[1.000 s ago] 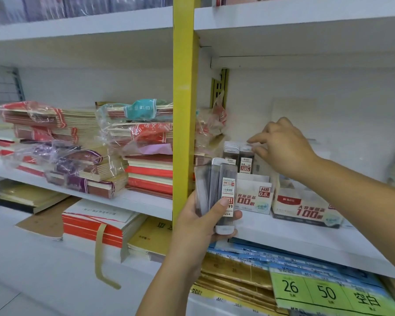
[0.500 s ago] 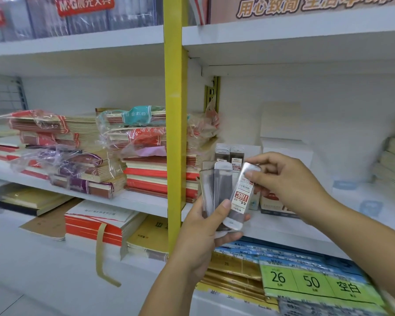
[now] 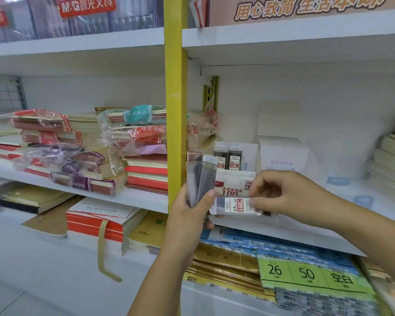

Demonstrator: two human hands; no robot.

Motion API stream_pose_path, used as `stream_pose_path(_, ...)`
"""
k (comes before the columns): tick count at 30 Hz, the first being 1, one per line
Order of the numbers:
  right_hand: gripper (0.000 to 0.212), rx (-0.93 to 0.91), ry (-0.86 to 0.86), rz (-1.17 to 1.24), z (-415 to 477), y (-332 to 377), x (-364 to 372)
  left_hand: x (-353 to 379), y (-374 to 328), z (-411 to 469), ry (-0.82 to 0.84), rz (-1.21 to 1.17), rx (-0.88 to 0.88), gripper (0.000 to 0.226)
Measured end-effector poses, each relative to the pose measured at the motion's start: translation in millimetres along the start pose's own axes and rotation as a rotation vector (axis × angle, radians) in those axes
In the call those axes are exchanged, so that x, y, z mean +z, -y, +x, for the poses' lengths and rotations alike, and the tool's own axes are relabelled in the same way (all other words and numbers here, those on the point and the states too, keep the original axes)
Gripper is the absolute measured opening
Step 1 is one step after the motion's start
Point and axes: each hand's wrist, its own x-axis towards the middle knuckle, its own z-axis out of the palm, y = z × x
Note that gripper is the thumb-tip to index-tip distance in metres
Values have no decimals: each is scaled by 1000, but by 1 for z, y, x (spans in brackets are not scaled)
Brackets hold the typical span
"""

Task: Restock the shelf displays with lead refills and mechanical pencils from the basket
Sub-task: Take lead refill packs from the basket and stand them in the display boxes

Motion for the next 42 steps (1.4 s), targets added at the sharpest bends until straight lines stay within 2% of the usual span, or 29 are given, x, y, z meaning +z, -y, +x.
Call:
stream_pose_path(2, 16, -48, 61, -37, 1, 4, 8, 1, -2, -1, 6, 6, 18, 12)
stream_pose_path(6, 48, -42, 121, 5, 5, 5, 10, 3, -5, -2, 0, -33, 24, 20)
stream_pose_path(8, 63, -18, 55, 83, 11, 4, 1, 1, -6, -1, 11, -28, 31, 20)
stream_pose_path(10, 69, -48, -91, 101, 22, 4, -7, 1, -6, 1, 19, -2, 34, 19)
stream_pose_path(14, 55, -128, -341, 135, 53, 9, -10, 0, -5, 6, 12, 11, 33, 15)
stream_pose_path(18, 40, -182, -497, -195, 83, 5, -14, 0, -3, 11, 3, -5, 29, 15)
stream_pose_path(21, 36, -168, -472, -352, 97, -4, -12, -1, 0, 13, 2, -13, 17, 14)
stream_pose_path(26, 30, -115, -378, -445, 108, -18, -12, -6, 1, 18, 0, -24, 5, 20)
stream_pose_path(29, 19, -96, -372, -486, 113, -20, -13, -9, 3, 19, -7, -41, -8, 12)
stream_pose_path(31, 12, -97, -372, -625, 117, -21, -13, -10, 4, 18, -4, -47, -16, 14)
stream_pose_path(33, 19, -101, -350, -792, 120, -23, -12, -11, 3, 17, 6, -40, -19, 16)
stream_pose_path(36, 31, -82, -344, -877, 115, -20, -11, -11, 1, 15, 41, -30, -22, 14)
stream_pose_path(39, 35, -97, -397, -669, 92, -10, -6, -10, -1, 10, 85, -17, -25, 18)
stream_pose_path(42, 25, -96, -347, -161, 58, 4, 9, -5, -4, 5, 158, -8, -18, 22)
